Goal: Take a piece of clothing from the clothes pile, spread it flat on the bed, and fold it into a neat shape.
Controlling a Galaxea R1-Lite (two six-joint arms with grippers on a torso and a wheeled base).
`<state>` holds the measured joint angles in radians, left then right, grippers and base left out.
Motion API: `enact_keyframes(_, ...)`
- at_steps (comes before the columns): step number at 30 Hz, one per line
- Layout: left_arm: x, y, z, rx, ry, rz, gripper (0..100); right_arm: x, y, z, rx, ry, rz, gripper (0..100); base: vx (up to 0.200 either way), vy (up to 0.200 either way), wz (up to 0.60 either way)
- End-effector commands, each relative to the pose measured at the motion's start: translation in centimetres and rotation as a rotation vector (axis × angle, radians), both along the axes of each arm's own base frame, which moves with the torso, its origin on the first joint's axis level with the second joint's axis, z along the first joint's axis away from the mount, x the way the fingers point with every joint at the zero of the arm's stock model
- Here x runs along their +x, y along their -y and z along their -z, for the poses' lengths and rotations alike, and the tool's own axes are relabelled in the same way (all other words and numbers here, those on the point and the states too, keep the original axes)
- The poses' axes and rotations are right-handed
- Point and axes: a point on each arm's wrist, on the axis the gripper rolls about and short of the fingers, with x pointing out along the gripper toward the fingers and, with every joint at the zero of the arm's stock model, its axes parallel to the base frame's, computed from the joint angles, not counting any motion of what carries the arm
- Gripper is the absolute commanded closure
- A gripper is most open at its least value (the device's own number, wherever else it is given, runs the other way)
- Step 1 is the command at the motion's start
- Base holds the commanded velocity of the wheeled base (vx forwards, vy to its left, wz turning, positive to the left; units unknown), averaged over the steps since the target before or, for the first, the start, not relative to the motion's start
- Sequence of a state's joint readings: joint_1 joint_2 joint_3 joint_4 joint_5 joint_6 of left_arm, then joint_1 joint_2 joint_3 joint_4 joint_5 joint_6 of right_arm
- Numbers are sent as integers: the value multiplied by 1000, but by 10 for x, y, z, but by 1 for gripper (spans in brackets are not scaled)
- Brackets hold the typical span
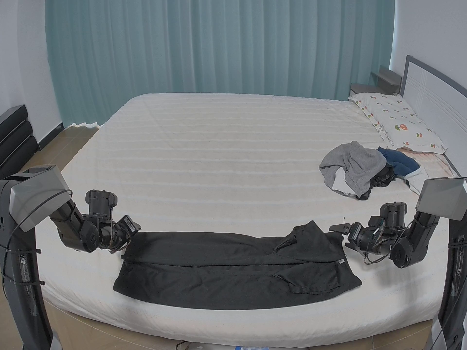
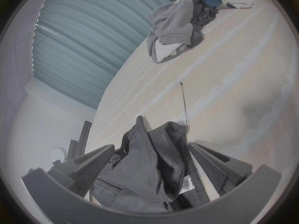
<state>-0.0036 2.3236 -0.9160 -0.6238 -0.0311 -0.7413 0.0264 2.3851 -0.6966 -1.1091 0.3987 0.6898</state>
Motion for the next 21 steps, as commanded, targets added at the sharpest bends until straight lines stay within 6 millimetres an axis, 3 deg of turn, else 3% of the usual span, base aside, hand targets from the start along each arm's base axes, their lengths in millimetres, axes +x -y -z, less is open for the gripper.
enact_keyframes(1,-1,-3,7,2,-19,-19,100,1,-4,5,-10,-10,4,0,0,0,0)
enact_keyframes(11,1,-16,5,-66,39,-134,100,3,-11,4,-13,-3,15,0,0,0,0)
enact_keyframes(21,-1,-17,7,-66,31,-133,100,6,-12,2,-7,5,17,0,0,0,0)
